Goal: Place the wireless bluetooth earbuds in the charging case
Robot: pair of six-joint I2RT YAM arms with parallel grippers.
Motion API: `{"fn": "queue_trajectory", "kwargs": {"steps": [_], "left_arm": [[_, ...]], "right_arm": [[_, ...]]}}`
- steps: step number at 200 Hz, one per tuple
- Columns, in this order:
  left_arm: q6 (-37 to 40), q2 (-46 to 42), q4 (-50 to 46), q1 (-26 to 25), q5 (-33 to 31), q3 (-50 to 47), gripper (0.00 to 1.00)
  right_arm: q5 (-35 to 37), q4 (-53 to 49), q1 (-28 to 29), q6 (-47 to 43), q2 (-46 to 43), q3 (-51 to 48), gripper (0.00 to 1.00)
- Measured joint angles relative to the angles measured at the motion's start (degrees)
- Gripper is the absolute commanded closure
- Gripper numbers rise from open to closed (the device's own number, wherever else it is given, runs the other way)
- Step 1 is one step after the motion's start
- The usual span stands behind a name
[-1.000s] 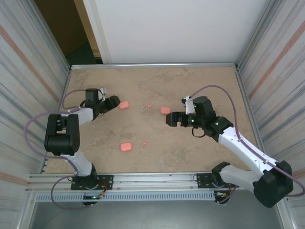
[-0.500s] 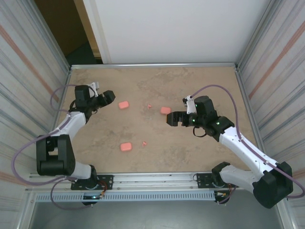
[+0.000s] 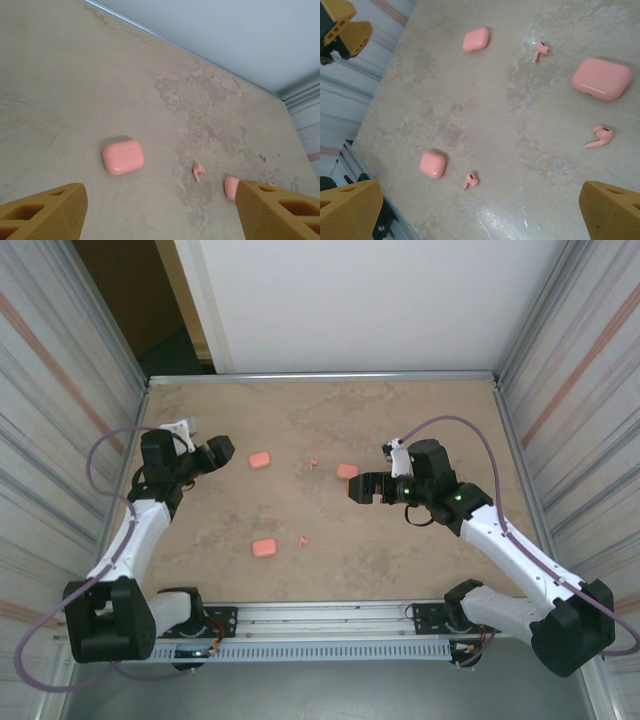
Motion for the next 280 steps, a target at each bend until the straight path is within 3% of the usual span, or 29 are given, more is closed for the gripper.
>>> {"fn": "queue_trajectory", "kwargs": {"steps": [71, 162, 280], "left_arm": [[1.92, -13.03, -7.13, 0.37, -3.67, -0.98, 0.16], [6.12, -25.29, -13.49, 0.37, -10.82, -3.76, 0.11], [10.93, -31.47, -19.45, 0.37, -14.60, -4.66, 0.08]], "right_arm": [[1.16, 0.46, 0.74, -1.55, -1.11, 0.00, 0.01], [4.48, 4.37, 6.23, -8.37, -0.50, 0.00, 0.01], [1.27, 13.68, 15.19, -29.73, 10.88, 2.86, 0.01]]}}
